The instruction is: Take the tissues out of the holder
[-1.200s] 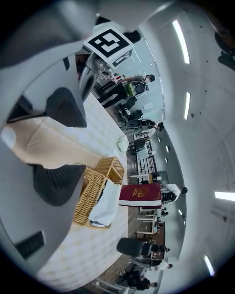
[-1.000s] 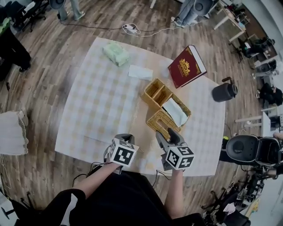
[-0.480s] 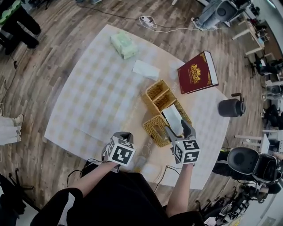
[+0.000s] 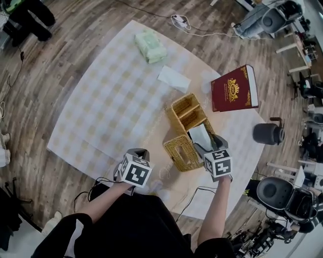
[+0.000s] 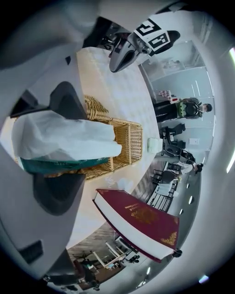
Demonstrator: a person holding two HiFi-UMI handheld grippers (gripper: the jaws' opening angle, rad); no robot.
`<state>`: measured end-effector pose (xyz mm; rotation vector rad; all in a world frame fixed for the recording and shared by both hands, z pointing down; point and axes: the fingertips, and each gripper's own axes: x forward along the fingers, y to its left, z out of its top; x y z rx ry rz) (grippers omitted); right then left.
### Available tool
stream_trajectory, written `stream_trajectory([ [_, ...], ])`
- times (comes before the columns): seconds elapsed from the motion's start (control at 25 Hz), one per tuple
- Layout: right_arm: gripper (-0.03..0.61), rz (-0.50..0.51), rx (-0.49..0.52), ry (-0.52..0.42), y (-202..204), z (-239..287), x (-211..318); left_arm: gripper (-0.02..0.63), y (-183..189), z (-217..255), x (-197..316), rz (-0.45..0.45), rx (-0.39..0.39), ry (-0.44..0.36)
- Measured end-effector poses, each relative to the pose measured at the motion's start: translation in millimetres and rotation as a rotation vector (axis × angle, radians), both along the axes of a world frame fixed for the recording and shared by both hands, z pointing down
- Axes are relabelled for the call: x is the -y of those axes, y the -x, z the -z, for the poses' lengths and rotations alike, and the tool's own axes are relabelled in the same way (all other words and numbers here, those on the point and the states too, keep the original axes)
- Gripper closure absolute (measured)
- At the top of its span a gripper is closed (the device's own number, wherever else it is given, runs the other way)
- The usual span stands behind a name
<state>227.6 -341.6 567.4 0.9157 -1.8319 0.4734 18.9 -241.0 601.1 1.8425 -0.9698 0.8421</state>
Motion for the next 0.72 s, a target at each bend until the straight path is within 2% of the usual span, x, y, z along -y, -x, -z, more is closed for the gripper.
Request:
stream_trajectory([
  [0.16, 0.216, 0.009, 0.045, 0.106, -2.1, -11.6, 4.5, 0.615, 3.6, -6.2, -0.9, 0.012, 0.004, 0.014],
  [0.32, 0.216, 0.096, -0.063, 0.239, -14.3, -35.9, -1.0, 0.615, 4.8, -10.7, -3.2, 0.019, 0.005, 0.032],
  [0.44, 0.221, 0.132, -0.104, 0.269, -13.8, -46.0, -1.2, 0.615, 5.6, -12.6, -4.0, 0.023, 0.003, 0.04],
  [0.72, 0.247, 0.148, -0.127, 0.302, -11.4, -47.9, -3.1, 0.615, 4.4, -15.8, -3.2, 0.019, 0.004, 0.042],
])
